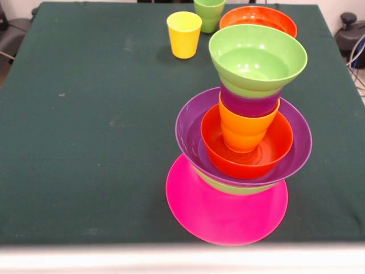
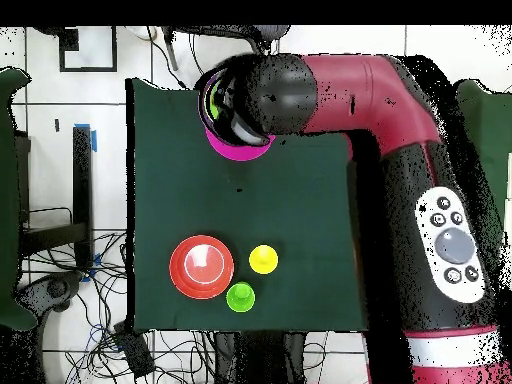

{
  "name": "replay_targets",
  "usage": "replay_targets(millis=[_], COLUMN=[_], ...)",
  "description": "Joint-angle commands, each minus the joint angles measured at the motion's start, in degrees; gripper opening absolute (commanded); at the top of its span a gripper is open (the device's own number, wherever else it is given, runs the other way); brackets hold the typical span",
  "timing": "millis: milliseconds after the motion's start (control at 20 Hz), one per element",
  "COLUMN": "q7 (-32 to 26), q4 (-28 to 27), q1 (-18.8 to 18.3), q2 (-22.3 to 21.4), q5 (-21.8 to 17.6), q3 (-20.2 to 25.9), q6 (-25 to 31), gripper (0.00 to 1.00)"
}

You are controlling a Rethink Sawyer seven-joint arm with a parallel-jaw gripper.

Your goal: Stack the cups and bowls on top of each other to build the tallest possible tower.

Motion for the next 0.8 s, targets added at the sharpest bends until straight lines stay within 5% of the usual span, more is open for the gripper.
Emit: replay_targets(millis=[50,800], q7=[-1.8,-1.2], q4=[11.7,24.8], q1=[-1.2,-3.8], q2=[-0.4,0.7], q5=[-2.1,-8.2], q3=[-4.5,-8.8], q6=[-3.7,-19.5], gripper=[1.0,1.0])
